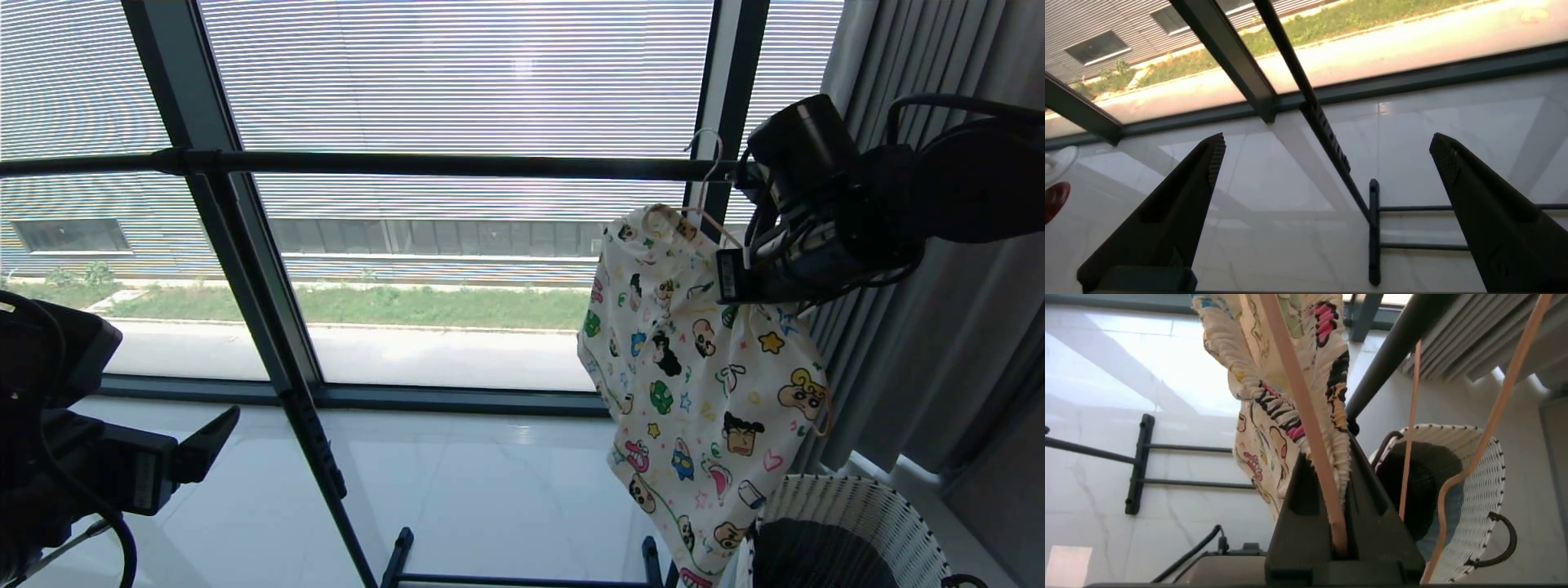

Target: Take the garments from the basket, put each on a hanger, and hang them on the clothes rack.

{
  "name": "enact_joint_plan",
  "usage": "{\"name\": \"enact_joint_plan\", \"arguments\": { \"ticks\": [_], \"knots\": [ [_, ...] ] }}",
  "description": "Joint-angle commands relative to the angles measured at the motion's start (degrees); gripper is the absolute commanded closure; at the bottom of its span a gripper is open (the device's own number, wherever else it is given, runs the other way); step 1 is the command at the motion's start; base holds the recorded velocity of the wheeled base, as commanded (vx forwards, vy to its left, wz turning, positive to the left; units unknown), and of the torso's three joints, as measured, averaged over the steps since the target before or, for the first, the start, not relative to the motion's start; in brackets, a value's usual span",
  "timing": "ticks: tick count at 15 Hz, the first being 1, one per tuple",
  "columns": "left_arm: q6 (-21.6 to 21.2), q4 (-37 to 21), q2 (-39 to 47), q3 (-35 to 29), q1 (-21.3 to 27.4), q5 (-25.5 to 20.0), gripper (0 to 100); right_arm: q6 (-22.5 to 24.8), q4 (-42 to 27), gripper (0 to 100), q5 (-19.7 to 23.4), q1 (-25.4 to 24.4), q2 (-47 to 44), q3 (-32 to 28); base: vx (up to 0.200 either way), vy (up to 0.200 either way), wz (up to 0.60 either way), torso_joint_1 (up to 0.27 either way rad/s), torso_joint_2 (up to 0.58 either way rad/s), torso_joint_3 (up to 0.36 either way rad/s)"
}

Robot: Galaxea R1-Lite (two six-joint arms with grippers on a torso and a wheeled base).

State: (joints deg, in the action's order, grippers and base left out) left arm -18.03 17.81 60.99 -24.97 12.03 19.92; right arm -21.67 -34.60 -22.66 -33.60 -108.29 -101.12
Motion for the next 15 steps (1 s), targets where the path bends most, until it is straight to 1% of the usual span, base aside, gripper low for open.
{"name": "enact_joint_plan", "arguments": {
  "ticks": [1,5,9,11,12,15],
  "knots": [
    [0.0,0.0,0.0,0.0,0.1,0.0,0,0.0,0.0,100,0.0,0.8,-2.3,-0.1,0.000,0.000,0.00,0.000,0.00,0.000],
    [0.0,0.0,-0.2,0.0,1.5,0.2,0,-0.4,0.0,100,0.0,1.4,-4.1,-2.0,0.000,0.000,0.00,0.000,0.00,0.000],
    [0.0,0.0,-0.2,0.0,1.7,0.2,0,-0.5,0.0,100,0.0,1.4,-4.2,-2.0,0.000,0.000,0.00,0.000,0.00,0.000],
    [0.0,0.0,-0.3,0.0,1.7,0.2,0,-1.6,-0.2,100,0.0,1.3,-3.9,-2.0,0.000,0.000,0.00,0.000,0.00,0.000],
    [0.0,0.0,-0.3,0.0,1.7,0.2,0,-2.6,-0.3,0,0.0,1.3,-3.7,-2.0,0.000,0.000,0.00,0.000,0.00,0.000],
    [0.0,0.0,-0.3,0.0,1.7,0.2,0,-3.6,-0.5,0,-0.3,1.1,-2.3,-1.7,0.000,0.000,0.00,0.000,0.00,0.000]
  ]
}}
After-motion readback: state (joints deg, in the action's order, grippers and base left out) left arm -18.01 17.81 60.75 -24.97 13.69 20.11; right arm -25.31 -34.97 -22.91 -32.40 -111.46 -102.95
